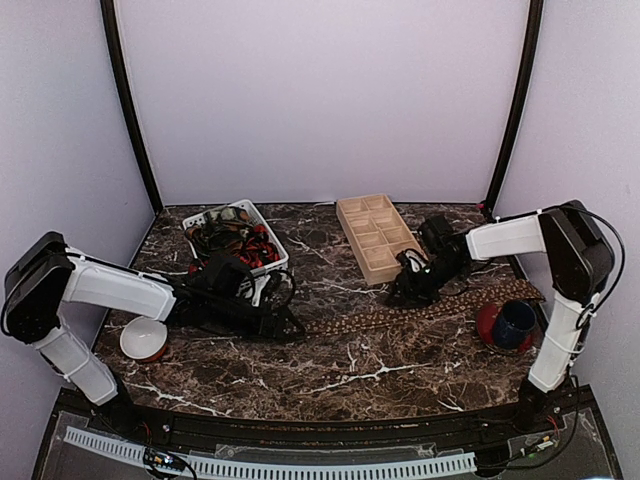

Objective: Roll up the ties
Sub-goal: Flatten out the tie at the center of the board.

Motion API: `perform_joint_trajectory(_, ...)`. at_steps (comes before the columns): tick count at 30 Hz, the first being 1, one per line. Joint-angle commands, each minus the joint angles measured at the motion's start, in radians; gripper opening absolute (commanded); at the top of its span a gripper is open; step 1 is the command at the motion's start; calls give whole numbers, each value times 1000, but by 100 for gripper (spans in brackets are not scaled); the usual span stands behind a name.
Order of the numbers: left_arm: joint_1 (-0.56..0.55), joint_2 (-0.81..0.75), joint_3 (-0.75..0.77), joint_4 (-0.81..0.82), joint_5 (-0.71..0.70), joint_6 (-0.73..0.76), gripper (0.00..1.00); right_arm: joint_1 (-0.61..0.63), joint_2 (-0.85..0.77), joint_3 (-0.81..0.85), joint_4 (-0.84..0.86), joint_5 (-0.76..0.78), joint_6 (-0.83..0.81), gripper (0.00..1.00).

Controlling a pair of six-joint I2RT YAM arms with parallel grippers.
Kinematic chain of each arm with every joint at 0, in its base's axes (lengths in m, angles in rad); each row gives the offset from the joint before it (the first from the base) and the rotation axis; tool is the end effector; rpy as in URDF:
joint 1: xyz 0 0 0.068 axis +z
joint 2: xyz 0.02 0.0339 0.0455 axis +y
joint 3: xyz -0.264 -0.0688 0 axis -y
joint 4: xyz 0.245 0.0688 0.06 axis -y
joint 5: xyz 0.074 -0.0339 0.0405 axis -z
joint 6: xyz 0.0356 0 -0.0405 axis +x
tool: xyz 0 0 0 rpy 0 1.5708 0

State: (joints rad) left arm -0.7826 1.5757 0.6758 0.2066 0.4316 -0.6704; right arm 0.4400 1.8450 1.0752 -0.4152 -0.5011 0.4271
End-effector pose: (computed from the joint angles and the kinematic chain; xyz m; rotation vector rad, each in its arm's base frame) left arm 0.2039 -0.2238 0.1549 0.3964 2.4785 -1.1874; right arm 0.3083 0.1640 0.1427 -0.1618 2.8662 0.9012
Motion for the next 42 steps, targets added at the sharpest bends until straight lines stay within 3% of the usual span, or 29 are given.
perform_joint_trajectory(1,4,-128,117,-228,-95,189,99,-3,-87,53,-44,-5,-12,44)
perform_joint_trajectory(5,-1,-260,124,-294,-261,285,99,4,-147,119,-51,-48,-13,52)
perform_joint_trajectory(8,2,-347,15,-201,-380,151,99,8,-165,132,-47,-80,-24,55)
perform_joint_trajectory(10,17,-353,1,-174,-262,311,96,12,-165,131,-33,-108,-30,56)
perform_joint_trajectory(12,11,-313,50,-275,-227,395,92,21,-147,137,-37,-137,-35,57)
perform_joint_trajectory(16,-97,-224,114,-355,-351,613,96,59,-94,153,-19,-193,-5,57)
perform_joint_trajectory(20,-107,-77,234,-464,-329,768,96,106,-46,174,7,-218,47,56)
perform_joint_trajectory(24,-107,-16,246,-409,-320,829,97,143,5,195,43,-230,90,55)
perform_joint_trajectory(29,-80,57,284,-431,-280,880,97,196,82,230,88,-246,147,52)
perform_joint_trajectory(33,-46,74,288,-439,-231,831,97,239,141,261,119,-255,179,49)
perform_joint_trajectory(42,-37,-57,56,-149,-231,834,94,299,272,339,157,-266,234,28)
